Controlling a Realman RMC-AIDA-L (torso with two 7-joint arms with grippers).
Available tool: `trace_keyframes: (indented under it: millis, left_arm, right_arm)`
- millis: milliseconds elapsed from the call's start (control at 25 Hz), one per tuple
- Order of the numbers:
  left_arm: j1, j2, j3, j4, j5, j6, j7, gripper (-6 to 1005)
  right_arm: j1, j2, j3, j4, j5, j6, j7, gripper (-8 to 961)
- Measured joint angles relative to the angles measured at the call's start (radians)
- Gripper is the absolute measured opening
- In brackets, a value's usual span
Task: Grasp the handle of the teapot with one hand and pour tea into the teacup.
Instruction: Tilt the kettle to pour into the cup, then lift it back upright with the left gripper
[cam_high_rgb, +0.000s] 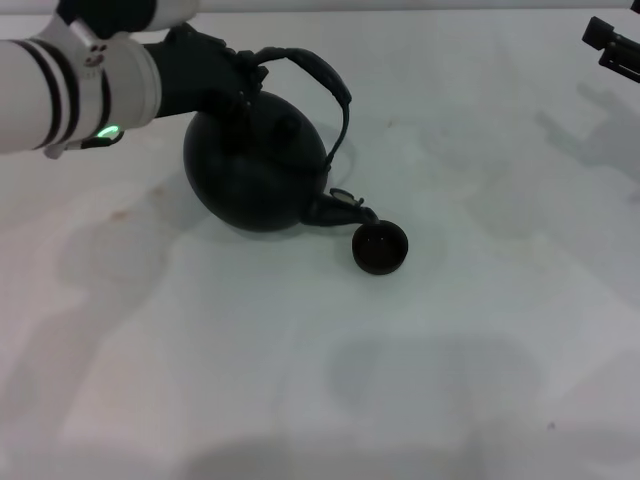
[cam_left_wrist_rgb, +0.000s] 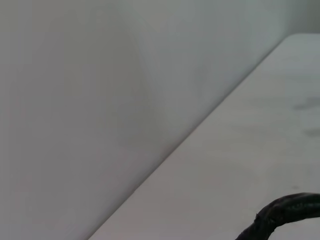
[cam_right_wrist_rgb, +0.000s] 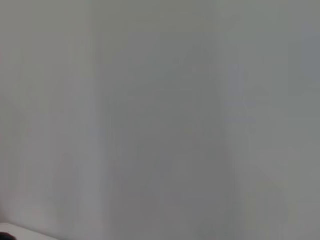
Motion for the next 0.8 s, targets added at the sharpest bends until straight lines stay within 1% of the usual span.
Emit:
trace_keyframes:
  millis: [280, 560, 800]
  left_arm:
    - [-0.028, -0.001, 0.011, 0.009, 0.045, 0.034, -0.015, 127]
    - [-0.055, -0.002, 0.041, 0.025, 0.129, 0.055, -0.058, 127]
    - [-0.077, -0.002, 0.058, 0.039, 0.164, 0.07, -0.069, 127]
  right_arm:
    - [0.003, 0.0, 0.0, 0.004, 0.0, -0.009, 0.0, 868]
    - [0.003, 0.0, -0.003, 0.005, 0.001, -0.016, 0.0, 868]
    - [0.006, 0.0, -0.004, 0.012, 0.001, -0.018, 0.0, 868]
